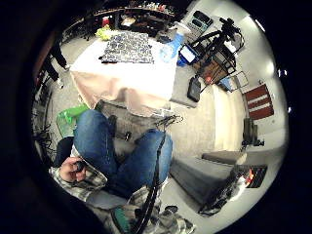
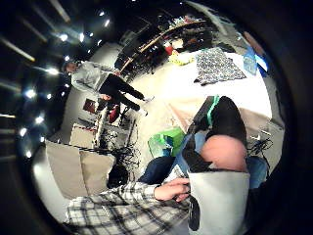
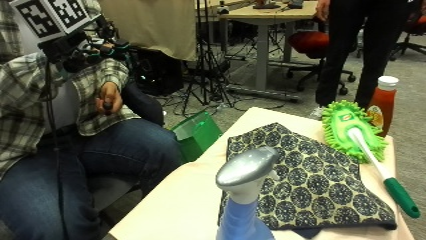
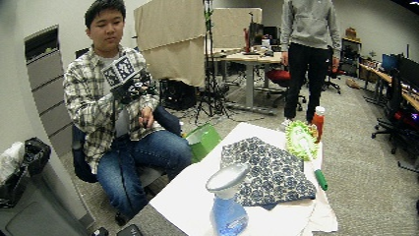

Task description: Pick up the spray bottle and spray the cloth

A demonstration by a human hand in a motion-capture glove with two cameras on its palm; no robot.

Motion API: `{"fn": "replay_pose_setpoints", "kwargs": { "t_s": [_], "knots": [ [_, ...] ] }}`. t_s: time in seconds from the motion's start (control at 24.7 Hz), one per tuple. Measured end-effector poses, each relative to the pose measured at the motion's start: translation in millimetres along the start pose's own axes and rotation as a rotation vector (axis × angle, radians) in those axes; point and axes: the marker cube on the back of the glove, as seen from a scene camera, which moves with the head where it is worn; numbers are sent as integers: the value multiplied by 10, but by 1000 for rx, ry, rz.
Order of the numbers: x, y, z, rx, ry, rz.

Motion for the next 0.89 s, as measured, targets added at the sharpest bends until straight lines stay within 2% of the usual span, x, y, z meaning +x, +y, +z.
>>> {"fn": "replay_pose_setpoints", "kwargs": {
  "t_s": [0.49, 0.89],
  "knots": [
    [37, -33, 22, -9, -10, -1],
    [332, -326, 172, 48, -177, 26]
  ]
}}
